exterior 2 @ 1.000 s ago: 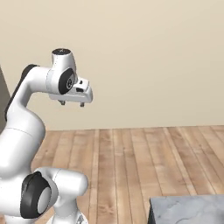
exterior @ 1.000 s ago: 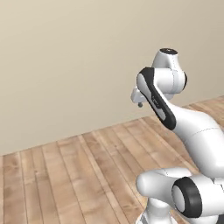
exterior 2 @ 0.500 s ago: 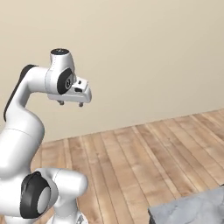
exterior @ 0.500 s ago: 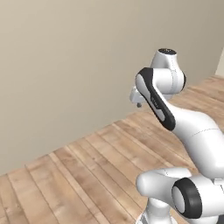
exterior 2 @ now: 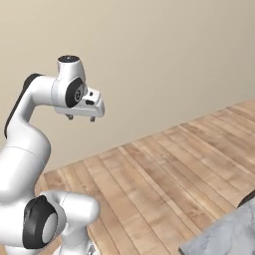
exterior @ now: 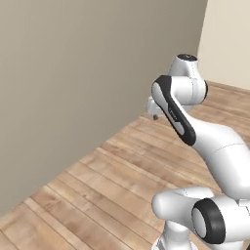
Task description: Place the two vegetables and bowl onto the tray for setting up a vegetable dip station.
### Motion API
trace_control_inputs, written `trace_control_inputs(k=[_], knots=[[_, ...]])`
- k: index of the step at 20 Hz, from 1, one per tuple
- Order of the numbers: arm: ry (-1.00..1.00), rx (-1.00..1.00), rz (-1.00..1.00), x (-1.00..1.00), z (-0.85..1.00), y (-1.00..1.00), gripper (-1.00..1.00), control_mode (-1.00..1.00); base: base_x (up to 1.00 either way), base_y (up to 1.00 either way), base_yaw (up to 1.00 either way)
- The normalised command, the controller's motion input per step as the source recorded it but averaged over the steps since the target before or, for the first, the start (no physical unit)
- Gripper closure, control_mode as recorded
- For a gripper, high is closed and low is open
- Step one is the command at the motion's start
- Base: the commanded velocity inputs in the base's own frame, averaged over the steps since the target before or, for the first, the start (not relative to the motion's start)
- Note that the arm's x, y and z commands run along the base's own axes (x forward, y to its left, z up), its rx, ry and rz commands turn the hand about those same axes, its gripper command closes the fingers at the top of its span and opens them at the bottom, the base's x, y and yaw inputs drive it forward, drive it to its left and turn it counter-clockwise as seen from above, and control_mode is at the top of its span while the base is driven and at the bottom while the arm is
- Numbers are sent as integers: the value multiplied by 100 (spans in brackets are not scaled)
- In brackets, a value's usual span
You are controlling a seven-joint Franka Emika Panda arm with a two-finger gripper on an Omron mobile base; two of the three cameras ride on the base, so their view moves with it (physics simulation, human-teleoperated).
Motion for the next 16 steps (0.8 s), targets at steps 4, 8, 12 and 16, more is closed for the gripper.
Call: trace_control_inputs(k=[4,8,12,16], knots=[[0,0,0,0,0,0,-100,100,57,24,-38],[0,0,0,0,0,0,-100,100,60,24,-32],[0,0,0,0,0,0,-100,100,62,23,-29],[0,0,0,0,0,0,-100,100,62,20,-27]])
